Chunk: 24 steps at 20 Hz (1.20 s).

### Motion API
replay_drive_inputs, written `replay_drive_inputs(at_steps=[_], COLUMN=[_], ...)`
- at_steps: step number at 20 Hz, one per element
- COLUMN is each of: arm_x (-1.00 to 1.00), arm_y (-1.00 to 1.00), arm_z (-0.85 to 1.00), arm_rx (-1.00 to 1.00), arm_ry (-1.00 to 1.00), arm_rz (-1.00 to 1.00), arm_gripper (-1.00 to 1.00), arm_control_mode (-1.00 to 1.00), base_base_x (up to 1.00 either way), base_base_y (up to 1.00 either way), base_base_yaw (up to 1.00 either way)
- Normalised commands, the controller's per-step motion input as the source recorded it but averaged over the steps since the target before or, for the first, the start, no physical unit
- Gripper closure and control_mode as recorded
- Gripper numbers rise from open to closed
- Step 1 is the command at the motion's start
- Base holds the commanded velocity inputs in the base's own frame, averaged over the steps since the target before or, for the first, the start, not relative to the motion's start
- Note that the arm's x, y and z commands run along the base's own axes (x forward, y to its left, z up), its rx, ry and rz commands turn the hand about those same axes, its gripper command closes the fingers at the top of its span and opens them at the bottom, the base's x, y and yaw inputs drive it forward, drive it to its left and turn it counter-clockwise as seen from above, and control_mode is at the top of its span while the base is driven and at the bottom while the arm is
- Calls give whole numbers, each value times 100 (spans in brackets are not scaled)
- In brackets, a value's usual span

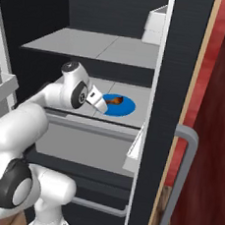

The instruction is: Retrieve the chicken drumstick from the fridge and place it on the cutting board.

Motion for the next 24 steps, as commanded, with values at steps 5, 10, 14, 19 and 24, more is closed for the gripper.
replay_drive_inputs(at_steps=[5, 10, 14, 19, 24], arm_x=[45, 45, 54, 49, 27], arm_y=[0, -9, -1, -2, 0], arm_z=[0, 0, 0, -7, -26], arm_rx=[0, 0, 0, 0, 0], arm_ry=[0, 0, 1, 4, 1], arm_rz=[0, 0, 0, 0, 0], arm_gripper=[-100, -100, -100, -100, -100], arm_control_mode=[-100, -100, -100, -100, -100], base_base_x=[0, 0, 0, 0, 0], base_base_y=[0, 0, 0, 0, 0], base_base_yaw=[0, 0, 0, 0, 0])
